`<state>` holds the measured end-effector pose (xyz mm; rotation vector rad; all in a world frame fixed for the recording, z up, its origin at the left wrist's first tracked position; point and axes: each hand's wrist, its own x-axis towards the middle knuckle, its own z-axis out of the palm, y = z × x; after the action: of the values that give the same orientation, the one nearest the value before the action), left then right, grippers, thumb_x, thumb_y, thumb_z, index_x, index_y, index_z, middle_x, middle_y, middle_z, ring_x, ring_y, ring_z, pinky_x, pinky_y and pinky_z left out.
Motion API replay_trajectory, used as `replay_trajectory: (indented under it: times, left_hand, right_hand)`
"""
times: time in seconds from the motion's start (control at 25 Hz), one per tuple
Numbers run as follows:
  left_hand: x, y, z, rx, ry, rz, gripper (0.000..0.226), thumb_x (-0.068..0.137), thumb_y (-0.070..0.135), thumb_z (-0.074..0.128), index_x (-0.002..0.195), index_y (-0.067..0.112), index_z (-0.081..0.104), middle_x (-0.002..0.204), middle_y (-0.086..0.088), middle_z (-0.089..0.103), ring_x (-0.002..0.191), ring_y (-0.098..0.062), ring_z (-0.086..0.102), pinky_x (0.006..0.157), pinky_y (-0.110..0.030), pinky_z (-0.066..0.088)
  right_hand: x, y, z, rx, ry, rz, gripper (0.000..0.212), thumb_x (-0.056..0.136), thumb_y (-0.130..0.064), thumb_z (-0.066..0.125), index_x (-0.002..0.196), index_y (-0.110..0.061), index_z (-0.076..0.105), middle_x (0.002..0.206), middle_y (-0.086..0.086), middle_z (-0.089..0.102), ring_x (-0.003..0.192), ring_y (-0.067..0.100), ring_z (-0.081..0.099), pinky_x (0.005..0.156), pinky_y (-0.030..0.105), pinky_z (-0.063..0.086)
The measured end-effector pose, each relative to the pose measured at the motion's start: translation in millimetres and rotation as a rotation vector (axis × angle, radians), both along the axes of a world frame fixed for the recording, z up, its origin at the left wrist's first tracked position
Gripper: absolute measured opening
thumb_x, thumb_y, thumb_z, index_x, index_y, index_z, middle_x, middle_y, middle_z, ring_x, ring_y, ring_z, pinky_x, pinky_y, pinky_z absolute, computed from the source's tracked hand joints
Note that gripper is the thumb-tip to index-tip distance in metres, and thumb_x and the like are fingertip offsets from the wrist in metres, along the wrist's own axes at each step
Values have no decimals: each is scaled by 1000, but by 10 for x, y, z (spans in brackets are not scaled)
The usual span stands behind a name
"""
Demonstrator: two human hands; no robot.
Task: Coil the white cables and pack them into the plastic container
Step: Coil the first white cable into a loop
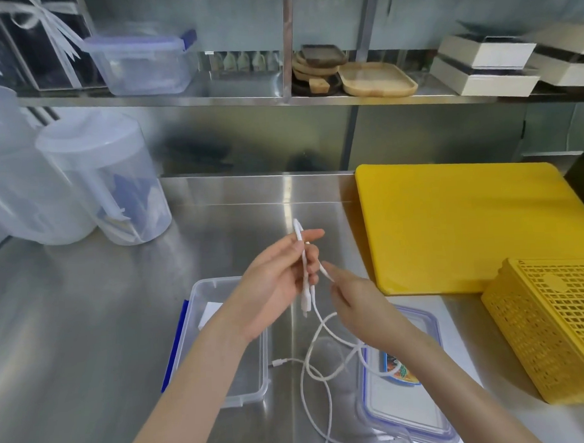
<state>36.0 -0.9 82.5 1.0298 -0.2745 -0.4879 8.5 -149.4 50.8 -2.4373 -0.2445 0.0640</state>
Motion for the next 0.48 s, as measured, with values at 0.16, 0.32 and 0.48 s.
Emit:
replay_trajectory:
  times: [0.16, 0.32, 0.48]
  left_hand:
    - [18, -4, -18, 106, -109, 188, 28, 98, 24, 32, 88, 23, 57, 58, 6, 58, 54, -9, 55, 51, -19, 48]
    - [60, -10, -34, 134, -121, 242, 24, 100, 28, 28, 95, 27, 51, 50, 11, 45, 41, -4, 36, 41, -15, 32]
    - [61, 1, -85, 368, -200, 234, 27, 99, 18, 30, 89, 22, 55, 54, 15, 50, 51, -3, 49, 52, -15, 40]
  right_hand:
    - [-64, 12, 151, -49, -51, 135, 39, 96, -10, 38, 129, -26, 51, 85, 3, 69, 52, 2, 47, 57, 4, 36]
    - [-109, 17, 244, -83, -96, 171, 33, 95, -14, 40, 124, -19, 54, 74, 0, 59, 59, 11, 48, 55, 14, 35]
    - [-108, -4, 329, -74, -84, 201, 22, 95, -10, 39, 109, -11, 56, 76, -14, 61, 54, -4, 51, 55, 4, 37]
